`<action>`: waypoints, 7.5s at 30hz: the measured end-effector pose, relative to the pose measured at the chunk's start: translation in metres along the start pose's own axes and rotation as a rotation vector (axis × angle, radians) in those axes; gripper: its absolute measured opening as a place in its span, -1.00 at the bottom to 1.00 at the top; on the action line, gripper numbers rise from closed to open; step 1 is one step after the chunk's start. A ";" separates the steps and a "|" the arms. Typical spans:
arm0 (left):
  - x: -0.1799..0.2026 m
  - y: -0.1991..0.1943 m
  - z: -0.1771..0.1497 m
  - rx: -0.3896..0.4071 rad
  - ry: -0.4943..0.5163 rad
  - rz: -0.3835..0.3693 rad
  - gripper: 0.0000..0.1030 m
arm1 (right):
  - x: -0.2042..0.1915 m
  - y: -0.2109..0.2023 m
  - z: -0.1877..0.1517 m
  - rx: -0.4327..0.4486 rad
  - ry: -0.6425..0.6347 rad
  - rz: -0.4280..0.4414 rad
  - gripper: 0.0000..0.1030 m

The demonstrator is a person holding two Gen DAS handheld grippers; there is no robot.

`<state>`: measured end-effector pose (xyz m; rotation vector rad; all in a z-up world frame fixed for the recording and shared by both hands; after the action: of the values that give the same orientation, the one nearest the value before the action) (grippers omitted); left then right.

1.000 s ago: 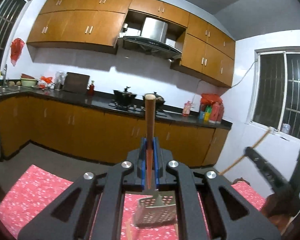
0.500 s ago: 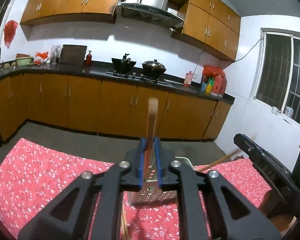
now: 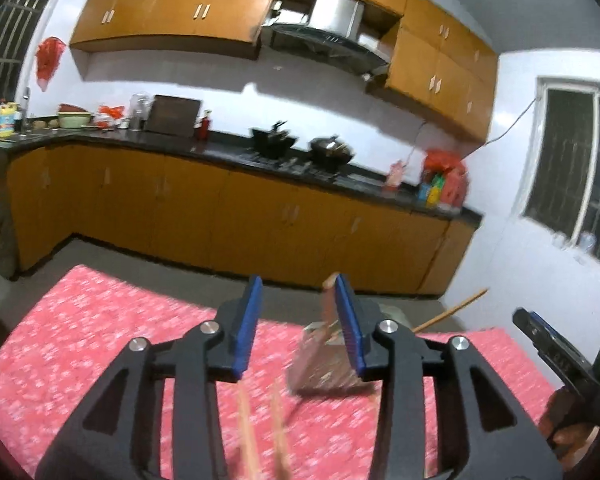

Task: Organize utensils
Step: 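Close the right tool on the next chopstick while the left tool grasps another, then carry the right tool's chopstick into the holder while the left tool drops its chopstick in, then close the right tool on another chopstick while the left tool grasps one too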

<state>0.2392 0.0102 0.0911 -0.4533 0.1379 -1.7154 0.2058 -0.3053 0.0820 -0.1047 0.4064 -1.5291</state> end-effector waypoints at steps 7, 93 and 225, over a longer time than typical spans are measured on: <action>-0.038 0.018 -0.078 -0.223 0.048 0.119 -0.21 | 0.026 0.044 -0.108 -0.373 0.039 -0.009 -0.59; -0.069 0.063 -0.190 -0.530 0.026 0.071 -0.82 | 0.046 0.077 -0.169 -0.505 -0.035 -0.122 -0.84; -0.045 0.027 -0.167 -0.451 0.017 0.039 -0.44 | 0.004 0.055 -0.179 -0.518 -0.060 0.005 -0.53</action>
<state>0.2076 0.0221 -0.0804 -0.7617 0.5492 -1.6473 0.2005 -0.2734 -0.1030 -0.5522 0.7465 -1.3815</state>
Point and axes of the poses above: each gripper's, at about its wrist camera, not at the fingertips, and y roughly the way its jaws point, x to its right, z to its top, the point moved 4 cm from there along y, roughly the way its jaws point, and after that the axes turned 1 degree about z, right-handed, at the moved point
